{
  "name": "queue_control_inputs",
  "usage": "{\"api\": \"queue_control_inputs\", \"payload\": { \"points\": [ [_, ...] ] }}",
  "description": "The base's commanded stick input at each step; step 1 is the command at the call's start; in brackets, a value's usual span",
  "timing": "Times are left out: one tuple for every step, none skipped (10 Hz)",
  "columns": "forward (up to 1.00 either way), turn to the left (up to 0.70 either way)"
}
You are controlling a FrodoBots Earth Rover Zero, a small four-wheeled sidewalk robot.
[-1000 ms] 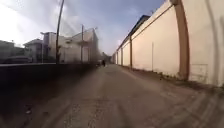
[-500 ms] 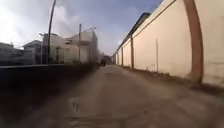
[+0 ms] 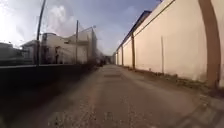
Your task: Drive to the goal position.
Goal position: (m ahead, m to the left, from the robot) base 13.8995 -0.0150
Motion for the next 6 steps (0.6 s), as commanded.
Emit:
{"api": "queue_control_inputs", "payload": {
  "points": [
    [1.0, 0.0],
    [1.0, 0.0],
    [1.0, 0.0],
    [1.0, 0.0],
    [1.0, 0.0],
    [1.0, 0.0]
  ]
}}
